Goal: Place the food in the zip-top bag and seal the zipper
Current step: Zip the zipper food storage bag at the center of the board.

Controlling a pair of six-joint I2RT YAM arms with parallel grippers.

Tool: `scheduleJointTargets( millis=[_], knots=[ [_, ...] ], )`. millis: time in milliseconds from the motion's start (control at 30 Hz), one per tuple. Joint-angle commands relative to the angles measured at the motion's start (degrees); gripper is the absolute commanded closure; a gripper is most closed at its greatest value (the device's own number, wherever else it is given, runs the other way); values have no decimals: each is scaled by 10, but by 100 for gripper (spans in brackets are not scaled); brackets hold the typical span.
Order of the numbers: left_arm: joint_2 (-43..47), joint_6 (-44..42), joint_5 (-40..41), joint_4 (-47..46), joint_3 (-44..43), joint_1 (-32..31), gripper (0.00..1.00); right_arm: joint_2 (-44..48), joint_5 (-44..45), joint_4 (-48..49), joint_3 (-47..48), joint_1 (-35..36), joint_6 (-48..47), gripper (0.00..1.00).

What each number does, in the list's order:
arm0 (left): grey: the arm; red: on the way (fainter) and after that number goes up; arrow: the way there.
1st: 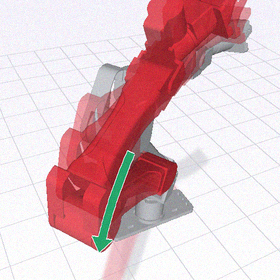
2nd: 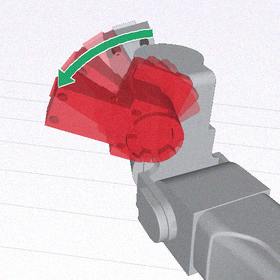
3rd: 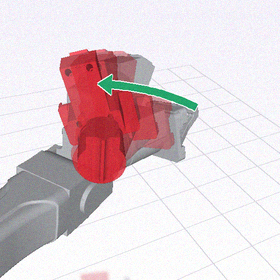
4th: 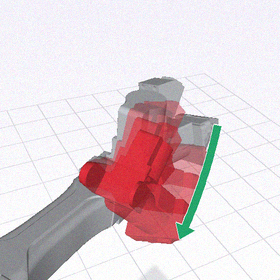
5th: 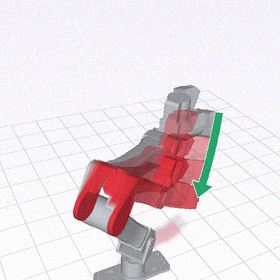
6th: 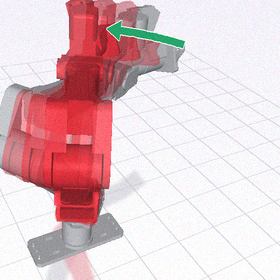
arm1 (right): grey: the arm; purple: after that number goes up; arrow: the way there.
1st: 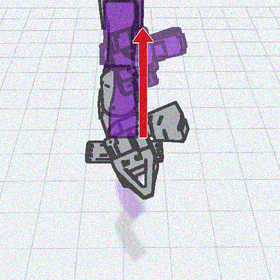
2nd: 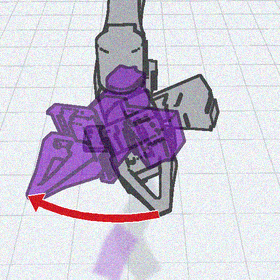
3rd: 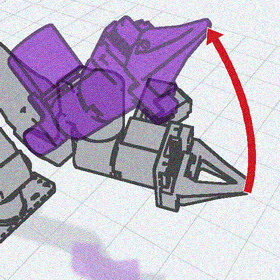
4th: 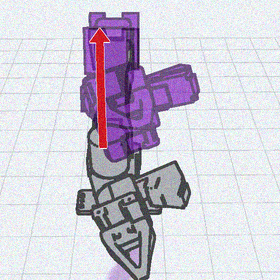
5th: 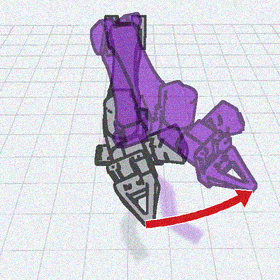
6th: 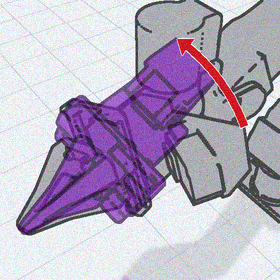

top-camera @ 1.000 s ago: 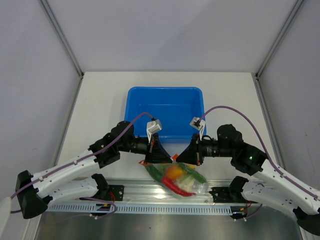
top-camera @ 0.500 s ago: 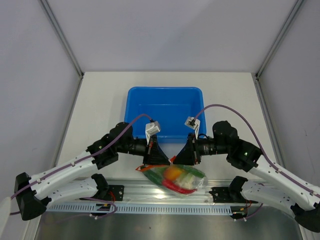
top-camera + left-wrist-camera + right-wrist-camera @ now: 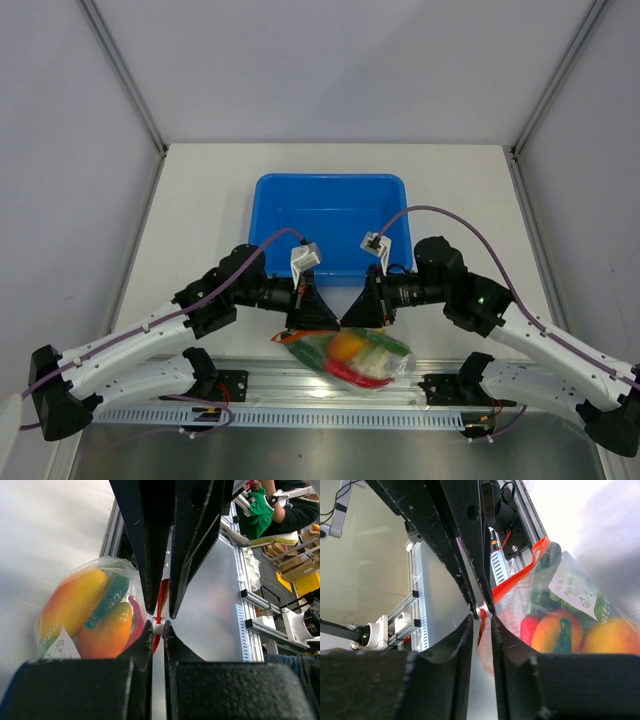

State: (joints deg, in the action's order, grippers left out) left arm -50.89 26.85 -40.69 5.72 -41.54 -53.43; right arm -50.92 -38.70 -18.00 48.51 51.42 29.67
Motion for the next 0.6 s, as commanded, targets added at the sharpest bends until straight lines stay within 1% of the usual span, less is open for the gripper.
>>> scheduleJointTargets(
  millis=[0,33,67,100,267,400,567],
  knots=[
    [11,-9,-12,-13,-4,2,99,-6,-9,24,33,0,-15,79],
    [11,-8,-14,-13,-4,2,100,-7,-4,22,34,0,-17,86],
    [11,-10,-14,-12,-5,2,99,-6,0,21,35,0,-18,90],
    [12,-10,-14,-11,-4,2,100,-5,10,15,36,0,-19,100],
    [15,-12,-11,-4,0,2,99,-1,42,-1,44,0,-28,100],
    [24,-15,-7,6,4,2,99,15,91,-29,50,0,-42,100],
    [35,-18,0,18,12,2,99,33,120,-53,58,-4,-54,100]
  ],
)
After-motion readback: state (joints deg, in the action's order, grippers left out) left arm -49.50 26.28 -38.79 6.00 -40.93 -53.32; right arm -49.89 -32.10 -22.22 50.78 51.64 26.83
